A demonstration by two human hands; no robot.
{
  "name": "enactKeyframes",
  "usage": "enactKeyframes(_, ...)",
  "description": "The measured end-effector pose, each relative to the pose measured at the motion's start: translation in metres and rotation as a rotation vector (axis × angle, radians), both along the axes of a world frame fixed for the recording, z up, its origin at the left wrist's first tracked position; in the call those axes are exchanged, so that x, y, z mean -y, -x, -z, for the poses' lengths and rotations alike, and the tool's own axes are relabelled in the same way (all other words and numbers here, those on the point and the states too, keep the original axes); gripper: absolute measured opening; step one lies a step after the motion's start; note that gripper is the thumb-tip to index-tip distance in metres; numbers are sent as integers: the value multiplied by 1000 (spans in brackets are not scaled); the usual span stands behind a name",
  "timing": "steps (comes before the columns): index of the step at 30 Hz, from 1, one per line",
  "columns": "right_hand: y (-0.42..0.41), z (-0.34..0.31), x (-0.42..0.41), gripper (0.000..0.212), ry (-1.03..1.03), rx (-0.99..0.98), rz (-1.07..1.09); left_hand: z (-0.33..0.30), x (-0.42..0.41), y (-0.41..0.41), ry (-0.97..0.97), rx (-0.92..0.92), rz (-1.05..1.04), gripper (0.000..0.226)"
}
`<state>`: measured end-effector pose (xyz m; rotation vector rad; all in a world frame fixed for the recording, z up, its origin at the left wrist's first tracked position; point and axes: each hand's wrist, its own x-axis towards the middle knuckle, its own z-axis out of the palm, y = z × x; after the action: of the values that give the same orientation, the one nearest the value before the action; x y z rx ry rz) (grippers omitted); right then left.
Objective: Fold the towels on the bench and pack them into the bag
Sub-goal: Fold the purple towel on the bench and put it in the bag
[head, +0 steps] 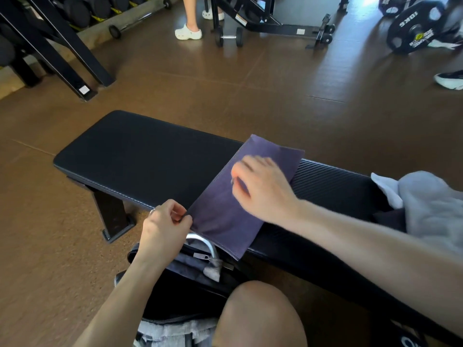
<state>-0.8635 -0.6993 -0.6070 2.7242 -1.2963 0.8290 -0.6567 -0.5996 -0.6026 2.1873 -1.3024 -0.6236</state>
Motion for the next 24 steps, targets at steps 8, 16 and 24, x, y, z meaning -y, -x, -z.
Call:
enactKeyframes(8,49,5,-78,61,-71,-406,-340,-19,-4,12,-135,-84,23,3)
enactKeyframes(16,67,23,-102,29,144,-460,-296,-28,-14,33,-158,-189,75,7)
enactKeyframes(24,136,6,-103,24,217,-377,-210,-43,-26,81,-287,-476,172,13)
